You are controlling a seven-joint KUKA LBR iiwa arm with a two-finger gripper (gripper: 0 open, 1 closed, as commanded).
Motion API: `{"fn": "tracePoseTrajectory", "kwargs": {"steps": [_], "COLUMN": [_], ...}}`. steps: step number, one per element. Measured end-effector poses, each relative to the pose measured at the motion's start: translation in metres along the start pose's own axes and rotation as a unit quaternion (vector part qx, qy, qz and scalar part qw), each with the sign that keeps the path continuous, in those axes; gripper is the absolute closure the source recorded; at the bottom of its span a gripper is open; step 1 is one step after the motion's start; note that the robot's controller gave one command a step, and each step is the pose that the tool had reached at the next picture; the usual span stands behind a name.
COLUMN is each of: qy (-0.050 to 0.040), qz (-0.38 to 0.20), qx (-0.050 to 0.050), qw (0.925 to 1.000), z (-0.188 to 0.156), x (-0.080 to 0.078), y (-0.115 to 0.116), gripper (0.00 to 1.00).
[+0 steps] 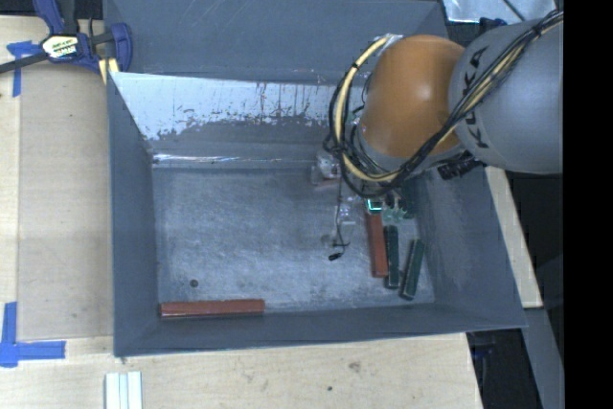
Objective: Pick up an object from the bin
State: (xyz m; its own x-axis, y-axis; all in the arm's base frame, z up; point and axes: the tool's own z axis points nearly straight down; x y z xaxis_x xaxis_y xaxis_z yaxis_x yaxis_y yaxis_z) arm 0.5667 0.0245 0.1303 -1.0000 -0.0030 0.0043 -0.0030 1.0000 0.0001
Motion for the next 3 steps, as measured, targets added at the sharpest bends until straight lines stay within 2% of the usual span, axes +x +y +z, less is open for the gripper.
{"fn": "tracePoseTrajectory", "kwargs": {"steps": [1,2,3], "qy": [-0.0044,-0.0022,-0.0049], "qz": [0.008,0.02,0.02], "qx": [0.001,-0.001,0.0], "qw": [1.0,0.9998,0.9998], "z": [0.046,0.06,0.059], "x": [-0.052,-0.061,-0.062], "y": [-0.046,-0.058,-0.058], "gripper": [0.0,0.0,1.0]}}
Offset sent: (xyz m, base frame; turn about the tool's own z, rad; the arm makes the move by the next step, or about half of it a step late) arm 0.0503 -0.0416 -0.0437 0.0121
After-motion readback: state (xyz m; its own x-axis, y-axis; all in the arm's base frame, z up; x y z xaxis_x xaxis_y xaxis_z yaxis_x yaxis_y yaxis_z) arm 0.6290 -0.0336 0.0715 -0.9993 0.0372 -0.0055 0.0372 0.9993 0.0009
